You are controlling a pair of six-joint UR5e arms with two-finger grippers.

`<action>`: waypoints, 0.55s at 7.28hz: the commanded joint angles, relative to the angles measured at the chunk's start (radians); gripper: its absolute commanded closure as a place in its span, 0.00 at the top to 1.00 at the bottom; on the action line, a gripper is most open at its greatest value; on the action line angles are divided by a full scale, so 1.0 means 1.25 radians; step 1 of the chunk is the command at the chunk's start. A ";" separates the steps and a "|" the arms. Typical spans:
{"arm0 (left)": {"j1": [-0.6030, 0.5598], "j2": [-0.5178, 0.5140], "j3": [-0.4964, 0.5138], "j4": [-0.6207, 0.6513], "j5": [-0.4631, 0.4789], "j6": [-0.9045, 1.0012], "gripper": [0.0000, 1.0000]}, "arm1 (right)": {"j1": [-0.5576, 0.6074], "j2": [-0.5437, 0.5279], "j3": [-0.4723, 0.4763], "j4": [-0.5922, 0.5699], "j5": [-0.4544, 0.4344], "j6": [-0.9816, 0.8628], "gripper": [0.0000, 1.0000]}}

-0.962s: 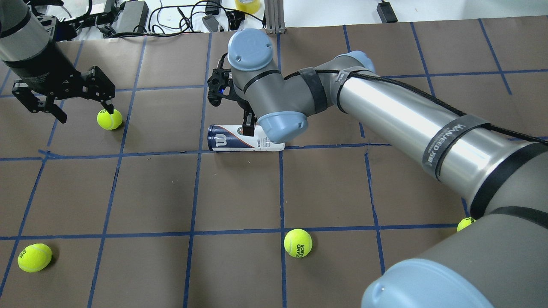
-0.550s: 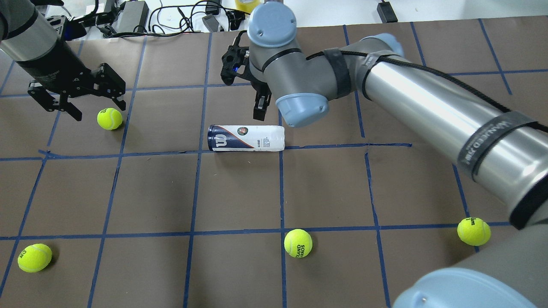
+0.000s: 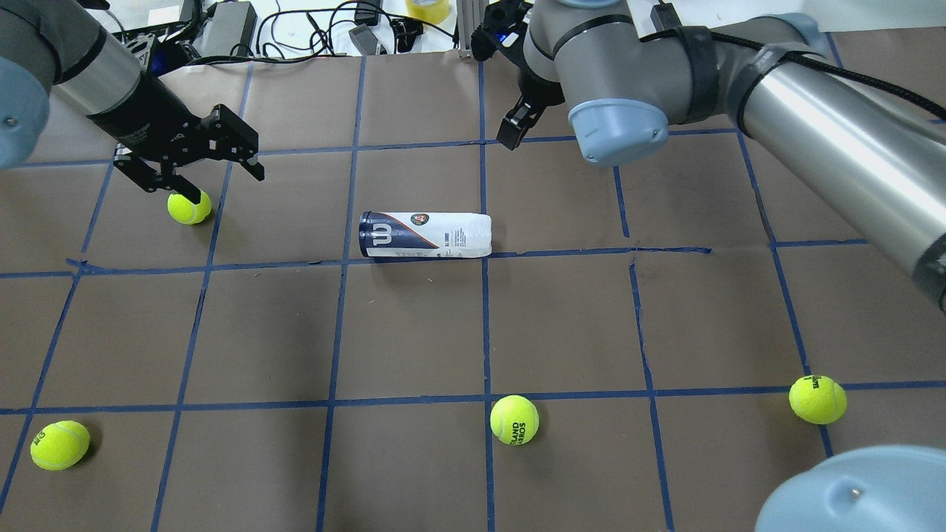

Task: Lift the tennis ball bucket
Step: 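Raise the right gripper away while the left gripper reaches toward the can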

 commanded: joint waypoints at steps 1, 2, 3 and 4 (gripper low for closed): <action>-0.001 -0.032 -0.028 0.017 -0.118 0.005 1.00 | -0.067 -0.063 0.000 0.088 0.029 0.097 1.00; -0.001 -0.056 -0.050 0.068 -0.157 0.006 1.00 | -0.067 -0.088 0.000 0.133 0.029 0.163 1.00; -0.001 -0.082 -0.079 0.139 -0.183 0.006 1.00 | -0.069 -0.120 -0.002 0.206 0.025 0.220 1.00; -0.001 -0.104 -0.103 0.181 -0.211 0.012 1.00 | -0.075 -0.158 -0.005 0.295 0.025 0.279 1.00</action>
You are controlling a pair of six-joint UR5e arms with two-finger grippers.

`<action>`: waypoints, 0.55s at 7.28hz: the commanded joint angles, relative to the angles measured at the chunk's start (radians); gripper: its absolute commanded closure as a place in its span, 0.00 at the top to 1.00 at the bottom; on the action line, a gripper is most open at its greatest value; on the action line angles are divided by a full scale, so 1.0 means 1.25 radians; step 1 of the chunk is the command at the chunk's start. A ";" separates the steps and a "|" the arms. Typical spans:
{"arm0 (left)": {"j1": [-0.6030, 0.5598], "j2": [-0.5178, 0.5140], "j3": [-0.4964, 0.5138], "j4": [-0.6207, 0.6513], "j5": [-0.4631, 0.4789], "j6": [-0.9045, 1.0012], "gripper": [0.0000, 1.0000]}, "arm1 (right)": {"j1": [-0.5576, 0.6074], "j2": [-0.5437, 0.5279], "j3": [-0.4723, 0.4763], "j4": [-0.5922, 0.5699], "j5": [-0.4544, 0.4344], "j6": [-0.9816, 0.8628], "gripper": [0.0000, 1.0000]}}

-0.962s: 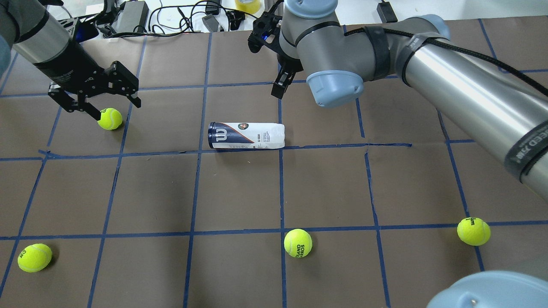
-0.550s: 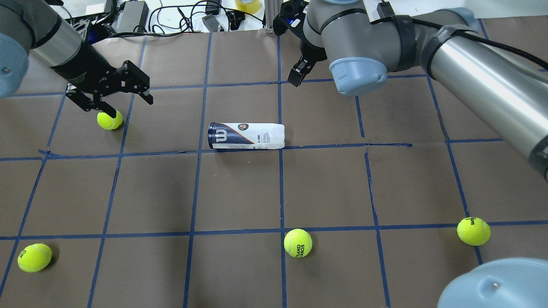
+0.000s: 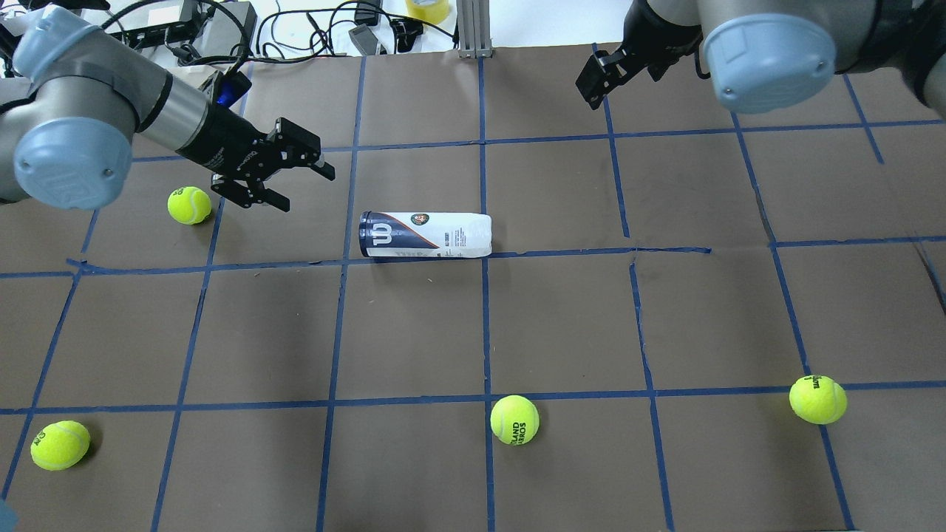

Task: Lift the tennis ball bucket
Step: 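Raise the right gripper away while the left gripper reaches toward the can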

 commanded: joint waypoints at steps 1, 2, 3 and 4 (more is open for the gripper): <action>-0.001 -0.044 -0.045 0.107 -0.041 0.022 1.00 | -0.024 -0.074 -0.004 0.164 -0.002 0.082 1.00; -0.002 -0.060 -0.051 0.129 -0.042 0.025 1.00 | -0.041 -0.099 -0.004 0.219 -0.002 0.085 1.00; -0.004 -0.078 -0.052 0.140 -0.056 0.039 1.00 | -0.045 -0.120 -0.002 0.250 -0.009 0.087 1.00; -0.004 -0.101 -0.056 0.140 -0.104 0.087 1.00 | -0.041 -0.124 0.001 0.256 -0.011 0.119 1.00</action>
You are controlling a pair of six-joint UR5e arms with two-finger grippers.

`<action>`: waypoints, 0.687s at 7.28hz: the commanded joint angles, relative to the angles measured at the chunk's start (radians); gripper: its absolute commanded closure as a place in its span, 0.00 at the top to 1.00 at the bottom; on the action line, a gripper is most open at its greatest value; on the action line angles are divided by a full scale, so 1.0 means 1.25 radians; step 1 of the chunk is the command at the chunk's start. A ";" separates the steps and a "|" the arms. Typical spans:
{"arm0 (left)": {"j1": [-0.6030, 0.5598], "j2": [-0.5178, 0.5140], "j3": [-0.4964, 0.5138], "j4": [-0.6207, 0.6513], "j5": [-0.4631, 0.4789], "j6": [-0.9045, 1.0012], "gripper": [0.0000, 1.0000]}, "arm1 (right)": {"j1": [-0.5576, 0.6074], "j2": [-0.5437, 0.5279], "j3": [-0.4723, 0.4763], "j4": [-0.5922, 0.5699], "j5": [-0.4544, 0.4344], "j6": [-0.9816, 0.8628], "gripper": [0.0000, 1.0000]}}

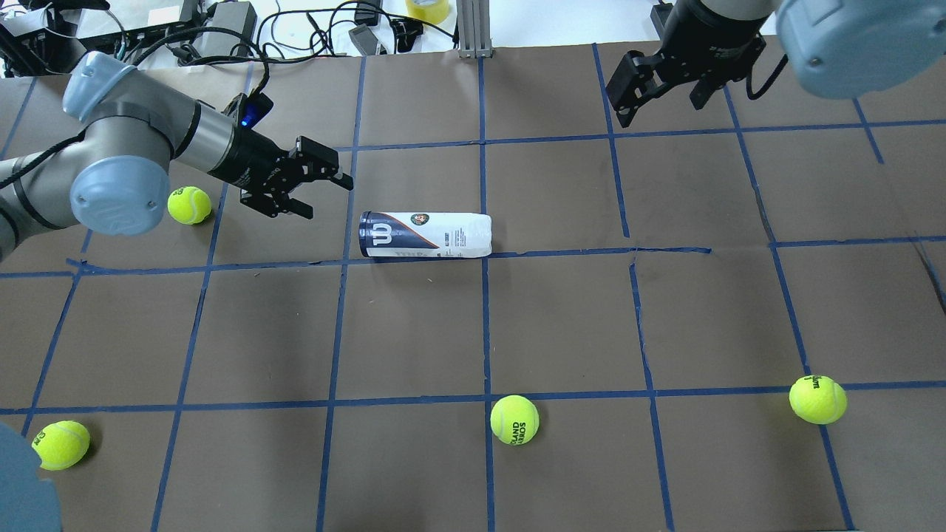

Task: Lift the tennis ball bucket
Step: 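Raise the right gripper away while the left gripper reaches toward the can, then close the left gripper around the open end of the lying can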

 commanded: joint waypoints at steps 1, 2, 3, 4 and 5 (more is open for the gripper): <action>-0.001 -0.044 -0.007 0.032 -0.046 0.056 1.00 | -0.001 -0.009 0.001 0.013 -0.002 0.033 1.00; -0.004 -0.060 -0.011 0.042 -0.049 0.090 1.00 | -0.001 -0.007 0.002 0.003 -0.001 0.036 1.00; -0.012 -0.071 -0.024 0.044 -0.054 0.130 1.00 | -0.002 -0.006 0.004 0.000 -0.004 0.036 1.00; -0.020 -0.081 -0.031 0.054 -0.097 0.134 1.00 | -0.001 -0.005 0.004 0.002 -0.004 0.038 1.00; -0.023 -0.087 -0.032 0.070 -0.108 0.134 1.00 | -0.001 -0.005 0.004 0.008 -0.013 0.079 1.00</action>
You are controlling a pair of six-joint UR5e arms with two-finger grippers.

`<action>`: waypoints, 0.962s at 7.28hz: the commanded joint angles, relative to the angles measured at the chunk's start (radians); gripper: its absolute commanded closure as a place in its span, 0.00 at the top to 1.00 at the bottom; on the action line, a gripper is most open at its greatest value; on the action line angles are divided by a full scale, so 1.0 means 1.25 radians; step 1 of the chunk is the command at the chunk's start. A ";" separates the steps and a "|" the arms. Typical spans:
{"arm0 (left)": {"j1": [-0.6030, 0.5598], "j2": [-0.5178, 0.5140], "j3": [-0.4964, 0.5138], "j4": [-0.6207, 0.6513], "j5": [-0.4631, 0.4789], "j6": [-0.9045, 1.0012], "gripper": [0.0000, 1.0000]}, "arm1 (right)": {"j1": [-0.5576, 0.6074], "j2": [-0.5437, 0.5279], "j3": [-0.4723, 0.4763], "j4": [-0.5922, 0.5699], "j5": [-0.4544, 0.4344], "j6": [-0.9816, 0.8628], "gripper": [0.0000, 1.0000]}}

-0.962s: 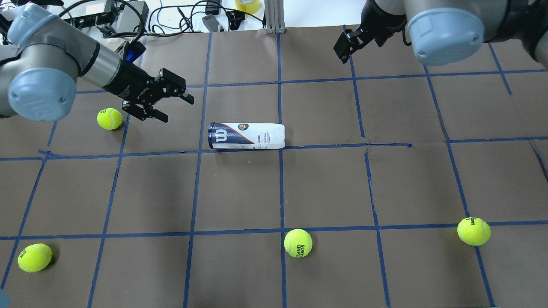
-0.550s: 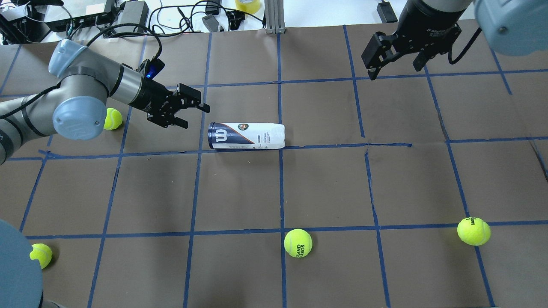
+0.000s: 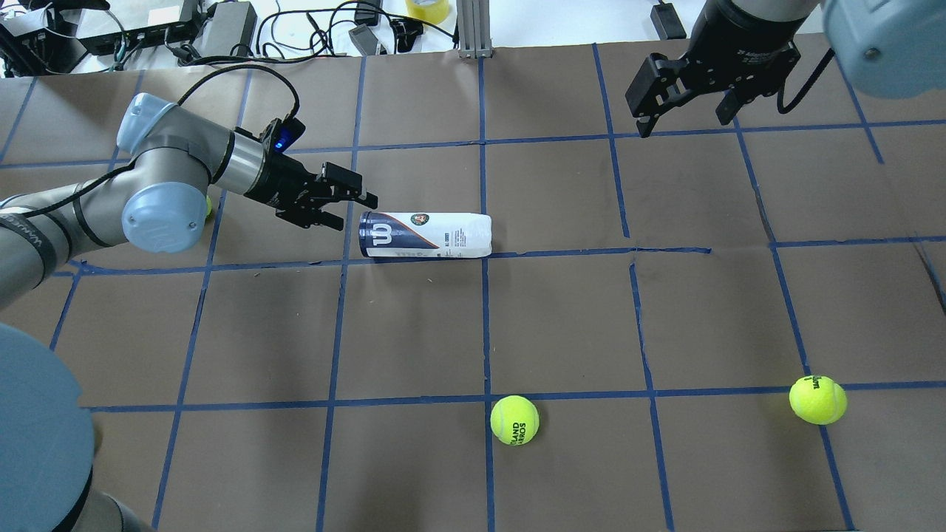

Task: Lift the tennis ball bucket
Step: 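Close the left gripper around the open end of the lying can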

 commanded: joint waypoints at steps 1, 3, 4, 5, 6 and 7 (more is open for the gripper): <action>-0.014 -0.016 -0.005 0.021 -0.022 0.009 1.00 | -0.001 -0.001 -0.002 0.007 -0.051 0.036 1.00; -0.023 -0.031 -0.005 0.043 -0.022 0.009 1.00 | 0.000 -0.014 -0.012 0.026 -0.059 0.064 1.00; -0.024 -0.037 -0.005 0.051 -0.023 0.009 1.00 | 0.002 -0.020 -0.013 0.050 -0.059 0.065 1.00; -0.028 -0.041 -0.005 0.062 -0.022 0.009 0.93 | 0.000 -0.019 -0.012 0.050 -0.060 0.065 1.00; -0.028 -0.042 -0.004 0.063 -0.022 0.008 0.23 | 0.002 -0.018 -0.012 0.045 -0.059 0.065 1.00; -0.028 -0.042 -0.001 0.063 -0.022 0.000 0.00 | 0.002 -0.014 -0.010 0.041 -0.056 0.065 1.00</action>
